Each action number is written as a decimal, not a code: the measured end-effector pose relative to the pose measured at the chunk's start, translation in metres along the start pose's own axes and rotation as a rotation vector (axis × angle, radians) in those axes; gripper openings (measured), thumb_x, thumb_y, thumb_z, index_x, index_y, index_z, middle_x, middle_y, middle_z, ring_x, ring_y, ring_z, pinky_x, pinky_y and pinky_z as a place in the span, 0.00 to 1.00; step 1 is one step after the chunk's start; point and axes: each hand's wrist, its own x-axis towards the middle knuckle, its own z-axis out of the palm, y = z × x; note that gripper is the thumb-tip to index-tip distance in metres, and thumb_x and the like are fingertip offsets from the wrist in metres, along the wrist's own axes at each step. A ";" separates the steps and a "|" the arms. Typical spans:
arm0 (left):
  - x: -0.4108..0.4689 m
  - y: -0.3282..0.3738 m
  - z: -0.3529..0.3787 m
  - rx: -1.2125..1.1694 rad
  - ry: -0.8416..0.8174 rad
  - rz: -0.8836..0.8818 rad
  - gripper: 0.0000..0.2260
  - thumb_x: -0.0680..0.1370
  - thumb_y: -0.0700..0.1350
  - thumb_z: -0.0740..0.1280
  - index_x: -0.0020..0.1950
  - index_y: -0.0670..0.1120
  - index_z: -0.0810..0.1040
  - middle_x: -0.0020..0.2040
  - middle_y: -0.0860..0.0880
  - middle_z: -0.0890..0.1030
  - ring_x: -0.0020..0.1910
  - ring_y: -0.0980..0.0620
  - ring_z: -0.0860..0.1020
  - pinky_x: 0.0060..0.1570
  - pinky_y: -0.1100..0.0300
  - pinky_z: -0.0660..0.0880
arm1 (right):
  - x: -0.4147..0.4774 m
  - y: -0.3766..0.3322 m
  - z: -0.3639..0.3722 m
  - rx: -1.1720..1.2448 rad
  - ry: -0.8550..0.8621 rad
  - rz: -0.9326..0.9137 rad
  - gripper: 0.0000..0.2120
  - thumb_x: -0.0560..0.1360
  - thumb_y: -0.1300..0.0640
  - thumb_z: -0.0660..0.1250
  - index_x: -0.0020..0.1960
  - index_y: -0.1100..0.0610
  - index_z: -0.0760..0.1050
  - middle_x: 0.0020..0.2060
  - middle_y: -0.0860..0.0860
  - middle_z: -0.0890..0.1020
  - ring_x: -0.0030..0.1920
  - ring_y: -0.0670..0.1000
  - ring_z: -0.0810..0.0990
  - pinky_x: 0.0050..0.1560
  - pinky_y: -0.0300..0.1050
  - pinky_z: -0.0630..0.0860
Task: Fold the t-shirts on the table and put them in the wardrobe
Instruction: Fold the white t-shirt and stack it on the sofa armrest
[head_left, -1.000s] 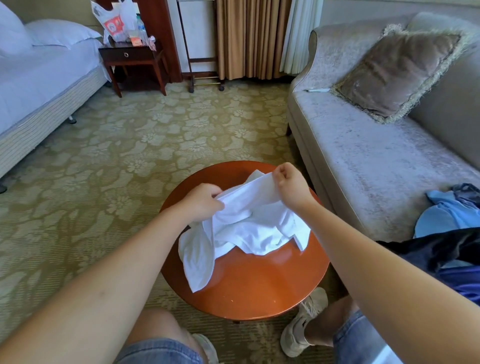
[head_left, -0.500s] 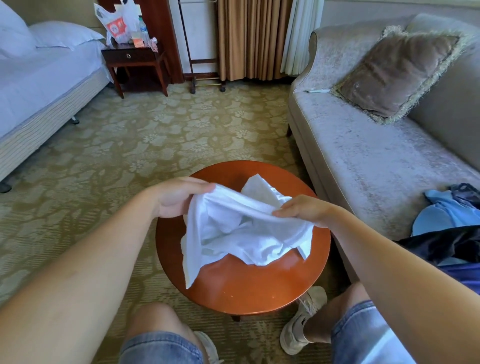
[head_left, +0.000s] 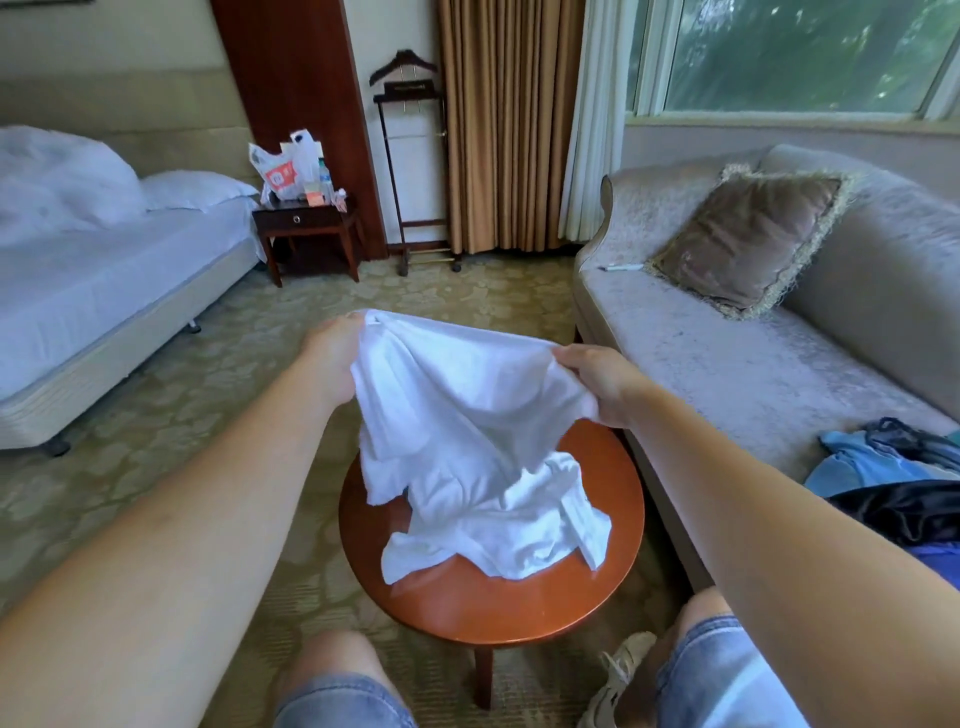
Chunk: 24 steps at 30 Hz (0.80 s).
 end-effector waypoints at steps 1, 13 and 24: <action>-0.008 0.011 0.000 -0.006 0.013 0.017 0.07 0.81 0.44 0.63 0.51 0.42 0.78 0.47 0.44 0.78 0.40 0.49 0.77 0.42 0.58 0.74 | -0.009 -0.014 0.007 0.039 0.010 -0.032 0.10 0.81 0.58 0.60 0.50 0.62 0.77 0.38 0.58 0.82 0.35 0.55 0.81 0.37 0.44 0.77; -0.105 0.052 -0.011 0.161 -0.109 0.280 0.12 0.77 0.33 0.67 0.60 0.35 0.78 0.48 0.40 0.82 0.44 0.46 0.79 0.49 0.55 0.76 | -0.086 -0.102 0.029 -0.056 0.276 -0.358 0.09 0.79 0.67 0.61 0.54 0.62 0.79 0.53 0.60 0.81 0.49 0.57 0.81 0.53 0.53 0.81; -0.085 0.002 0.069 0.296 -0.275 0.129 0.09 0.79 0.33 0.62 0.47 0.43 0.81 0.43 0.44 0.81 0.43 0.48 0.79 0.37 0.61 0.75 | -0.047 -0.039 0.042 -0.755 0.098 -0.489 0.14 0.73 0.72 0.57 0.55 0.60 0.69 0.33 0.50 0.69 0.32 0.48 0.68 0.28 0.41 0.64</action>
